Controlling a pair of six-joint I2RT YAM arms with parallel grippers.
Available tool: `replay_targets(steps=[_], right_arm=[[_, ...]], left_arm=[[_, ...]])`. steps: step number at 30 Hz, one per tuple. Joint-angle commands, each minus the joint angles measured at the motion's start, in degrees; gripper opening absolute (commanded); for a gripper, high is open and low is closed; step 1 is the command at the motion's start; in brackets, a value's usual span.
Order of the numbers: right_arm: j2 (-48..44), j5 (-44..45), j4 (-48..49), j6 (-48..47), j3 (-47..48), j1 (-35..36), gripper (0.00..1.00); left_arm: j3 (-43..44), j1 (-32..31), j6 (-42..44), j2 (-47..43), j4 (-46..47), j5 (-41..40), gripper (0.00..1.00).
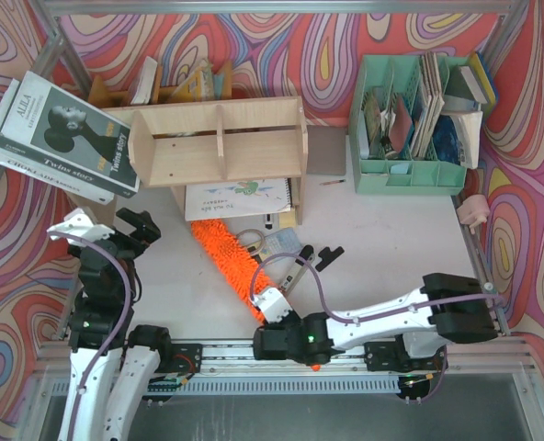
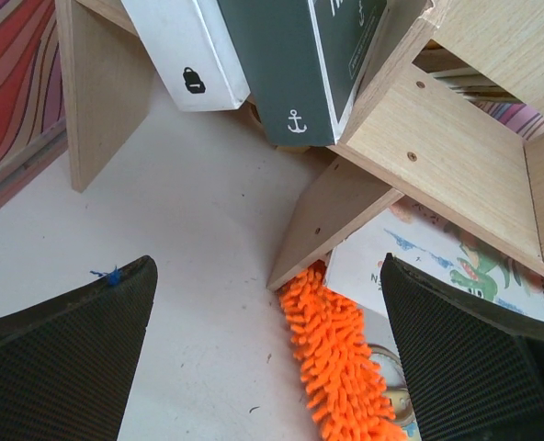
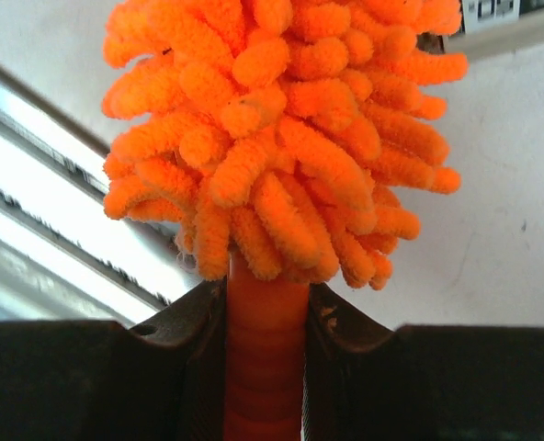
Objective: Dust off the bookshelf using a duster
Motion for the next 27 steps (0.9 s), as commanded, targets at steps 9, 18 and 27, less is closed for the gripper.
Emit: replay_targets(steps=[9,18,27], right_arm=[[-13.5,0.4,-5.1,-2.7,-4.3,10.3,0.0],[-10.6,6.3,3.0,-6.2,-2.5,10.8,0.0],[0.4,1.3,17.4,-16.9,4.1,2.7,0.0]], left_arm=[[0.5,0.8,0.8,-0.4,0.7,-2.4,0.98],[0.5,0.8,0.5,-3.8,-1.1,-9.3,0.99],[1.3,0.8,0.1,-5.6,-3.2,-14.6,0.99]])
